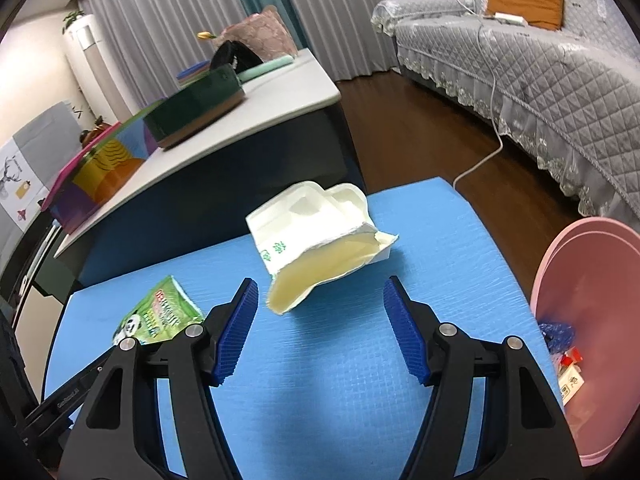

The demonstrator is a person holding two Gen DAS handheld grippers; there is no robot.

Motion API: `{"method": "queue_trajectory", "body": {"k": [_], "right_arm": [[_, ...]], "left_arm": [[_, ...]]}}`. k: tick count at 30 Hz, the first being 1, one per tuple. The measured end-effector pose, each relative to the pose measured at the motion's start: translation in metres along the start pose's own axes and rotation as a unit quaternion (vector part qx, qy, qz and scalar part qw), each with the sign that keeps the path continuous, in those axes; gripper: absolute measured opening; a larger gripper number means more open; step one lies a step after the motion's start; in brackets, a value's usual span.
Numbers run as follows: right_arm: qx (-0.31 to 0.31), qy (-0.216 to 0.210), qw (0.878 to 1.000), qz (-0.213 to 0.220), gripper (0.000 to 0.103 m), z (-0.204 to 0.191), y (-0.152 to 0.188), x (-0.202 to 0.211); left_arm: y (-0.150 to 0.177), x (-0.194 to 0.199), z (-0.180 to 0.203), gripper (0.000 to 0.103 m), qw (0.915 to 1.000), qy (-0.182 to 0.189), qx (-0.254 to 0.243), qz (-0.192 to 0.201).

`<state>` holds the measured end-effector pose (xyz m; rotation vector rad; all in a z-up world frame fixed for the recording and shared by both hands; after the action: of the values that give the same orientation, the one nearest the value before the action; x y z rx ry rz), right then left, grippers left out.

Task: Collect trash
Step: 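Move both open tools back over the table toward the snack bag and tissue box, then grasp the green panda snack bag with the left tool while the right tool grasps the white tissue box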

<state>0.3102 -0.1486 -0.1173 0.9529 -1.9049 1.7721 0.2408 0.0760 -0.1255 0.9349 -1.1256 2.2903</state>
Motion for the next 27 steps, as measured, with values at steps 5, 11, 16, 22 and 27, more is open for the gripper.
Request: {"method": "queue_trajectory", "body": {"k": [5, 11, 16, 22, 27], "right_arm": [[-0.001, 0.003, 1.000, -0.007, 0.052, 0.004, 0.003, -0.008], [-0.001, 0.004, 1.000, -0.010, 0.027, 0.007, 0.001, -0.011], [0.006, 0.003, 1.000, -0.001, 0.016, 0.006, -0.003, -0.005], [0.010, 0.005, 1.000, 0.016, 0.010, 0.007, -0.011, 0.011], [0.019, 0.010, 0.999, 0.036, 0.010, 0.008, -0.019, 0.033]], "left_arm": [[0.001, -0.005, -0.003, 0.041, 0.9999, 0.002, 0.009, -0.009], [0.003, -0.006, 0.003, 0.026, 0.9999, 0.008, -0.002, -0.011], [0.002, 0.001, 0.011, 0.016, 0.9998, 0.015, -0.012, -0.002], [0.000, 0.014, 0.031, 0.007, 0.9985, 0.034, -0.040, 0.017], [0.001, 0.029, 0.052, 0.005, 0.9961, 0.048, -0.066, 0.033]]}}
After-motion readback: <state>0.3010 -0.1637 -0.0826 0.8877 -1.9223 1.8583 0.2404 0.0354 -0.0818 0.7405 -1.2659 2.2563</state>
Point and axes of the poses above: each gripper's, at about its wrist camera, not at the fingertips, and x roughly against the way its jaws point, z to its right, y to its underside, the point moved 8 cm from there along -x, roughly the way its jaws point, and after that the axes turned 14 degrees about x, right-handed, at the moved point
